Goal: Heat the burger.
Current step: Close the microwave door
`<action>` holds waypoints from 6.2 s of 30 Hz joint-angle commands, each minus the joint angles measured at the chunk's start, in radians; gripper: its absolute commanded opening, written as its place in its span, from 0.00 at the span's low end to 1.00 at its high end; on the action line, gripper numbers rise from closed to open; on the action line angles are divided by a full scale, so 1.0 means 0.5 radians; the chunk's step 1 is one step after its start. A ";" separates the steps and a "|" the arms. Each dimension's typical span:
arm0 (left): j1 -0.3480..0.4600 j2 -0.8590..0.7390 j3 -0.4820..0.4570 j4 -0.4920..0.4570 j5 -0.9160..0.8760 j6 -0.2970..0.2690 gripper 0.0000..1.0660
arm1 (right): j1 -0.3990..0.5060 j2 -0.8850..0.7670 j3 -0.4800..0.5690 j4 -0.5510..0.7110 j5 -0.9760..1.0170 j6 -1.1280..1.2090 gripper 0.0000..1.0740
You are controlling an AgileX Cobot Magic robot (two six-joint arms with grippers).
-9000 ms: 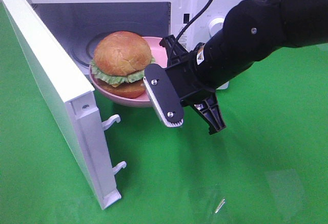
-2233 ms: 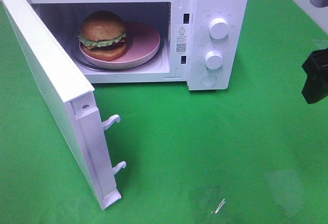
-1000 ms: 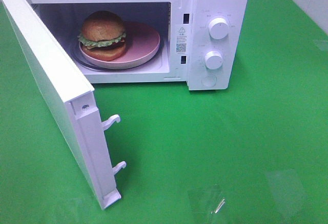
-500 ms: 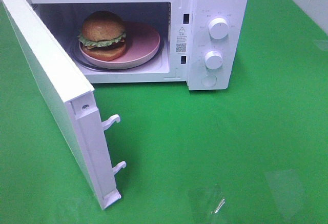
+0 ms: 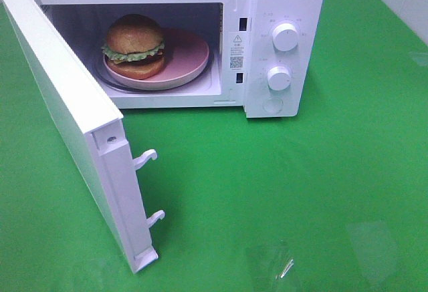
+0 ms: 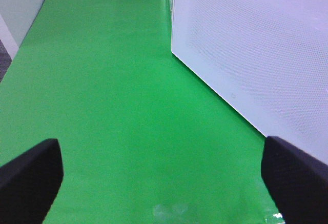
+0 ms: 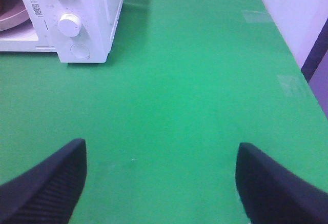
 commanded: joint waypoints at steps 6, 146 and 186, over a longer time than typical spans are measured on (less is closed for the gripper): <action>-0.014 -0.024 -0.002 -0.008 -0.026 0.004 0.94 | -0.008 -0.054 -0.002 -0.004 -0.022 0.006 0.71; -0.750 3.362 -0.018 0.550 -4.038 -0.520 0.00 | -0.008 -0.054 -0.002 -0.004 -0.022 0.010 0.71; -1.208 4.046 -1.194 0.296 -3.582 -0.512 0.00 | -0.008 -0.054 -0.002 -0.004 -0.022 0.012 0.71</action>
